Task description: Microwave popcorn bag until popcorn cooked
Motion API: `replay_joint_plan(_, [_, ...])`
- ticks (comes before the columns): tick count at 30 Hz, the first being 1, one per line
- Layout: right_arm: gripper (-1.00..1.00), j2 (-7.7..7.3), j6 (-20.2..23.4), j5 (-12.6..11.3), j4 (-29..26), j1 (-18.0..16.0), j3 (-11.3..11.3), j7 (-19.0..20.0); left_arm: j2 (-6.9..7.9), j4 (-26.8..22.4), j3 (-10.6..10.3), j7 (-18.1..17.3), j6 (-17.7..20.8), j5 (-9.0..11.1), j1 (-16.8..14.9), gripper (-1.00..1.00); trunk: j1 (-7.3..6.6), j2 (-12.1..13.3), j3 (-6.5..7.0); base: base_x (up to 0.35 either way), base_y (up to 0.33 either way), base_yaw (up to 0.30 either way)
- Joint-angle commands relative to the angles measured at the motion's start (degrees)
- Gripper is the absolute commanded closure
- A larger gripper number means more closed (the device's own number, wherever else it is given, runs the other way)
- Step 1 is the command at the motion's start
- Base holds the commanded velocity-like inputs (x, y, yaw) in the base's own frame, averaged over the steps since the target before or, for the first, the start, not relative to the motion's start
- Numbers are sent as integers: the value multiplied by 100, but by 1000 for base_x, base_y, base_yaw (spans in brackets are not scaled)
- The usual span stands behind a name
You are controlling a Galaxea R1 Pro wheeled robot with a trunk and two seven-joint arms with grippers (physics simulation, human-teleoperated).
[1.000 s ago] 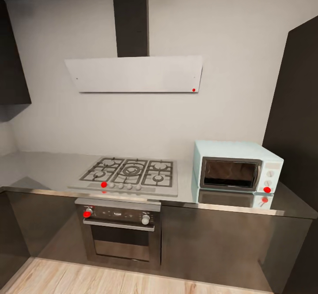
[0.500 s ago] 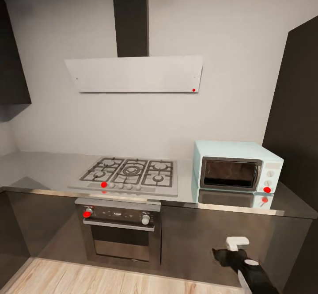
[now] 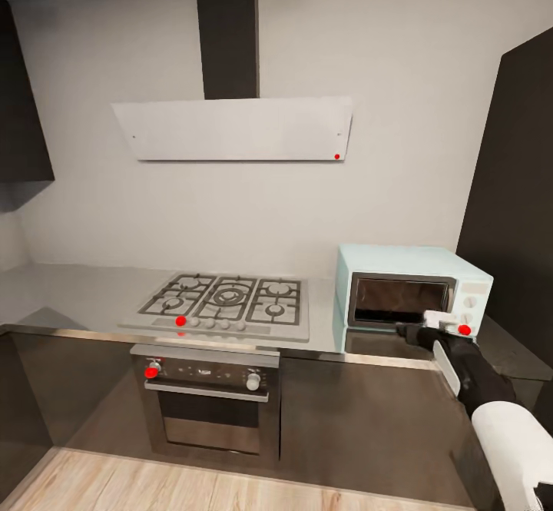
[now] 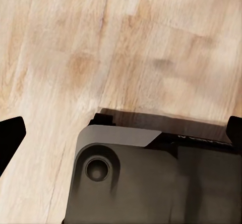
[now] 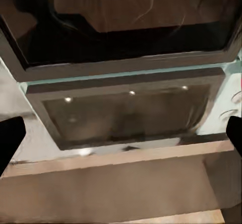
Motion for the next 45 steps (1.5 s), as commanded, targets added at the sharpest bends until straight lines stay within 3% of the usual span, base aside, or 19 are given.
replay_joint_plan(1, [-100, -252, 29, -61, 9, -2, -15, 487, -1, 3, -51, 18, -22, 44, -5, -100, 2, -8, -10, 0, 0, 0])
replay_joint_plan(3, [-100, -487, 19, -74, 58, -4, -46, 822, 0, 3, -56, 17, -34, 44, -5, -100, 2, -8, -10, 0, 0, 0])
replay_joint_plan(4, [-100, -520, 14, -75, 69, -4, -52, 864, 0, 3, -57, 17, -35, 44, -5, -100, 2, -8, -10, 0, 0, 0])
replay_joint_plan(10, [-100, -552, -5, -75, 80, -4, -58, 848, 7, 17, -57, 17, -37, 28, -5, -100, 2, -8, -10, 79, -95, 0])
replay_joint_plan(17, [-100, -557, -348, -70, 302, -2, -66, 262, 9, 20, -58, 17, -37, 27, -4, -100, 2, -8, -10, 183, -222, 0])
replay_joint_plan(21, [-100, -572, -409, -68, 555, -1, -66, 235, 4, 13, -57, 17, -37, 27, -4, -100, 2, -8, -10, 74, -69, 0])
replay_joint_plan(28, [-100, -889, -690, -46, 1079, -3, -61, 362, 3, 16, -57, 17, -37, 27, -5, -100, 2, -8, -10, 4, -13, 0])
replay_joint_plan(42, [-100, -913, -740, -28, 1109, -4, -56, 516, 0, 21, -67, 17, -37, 9, -5, -100, 2, -8, -10, 0, -256, 0])
replay_joint_plan(45, [-100, -855, -739, -24, 1109, -2, -34, 510, 8, 21, -66, 17, -37, 9, -3, -100, 2, -8, -10, 0, -210, 0])
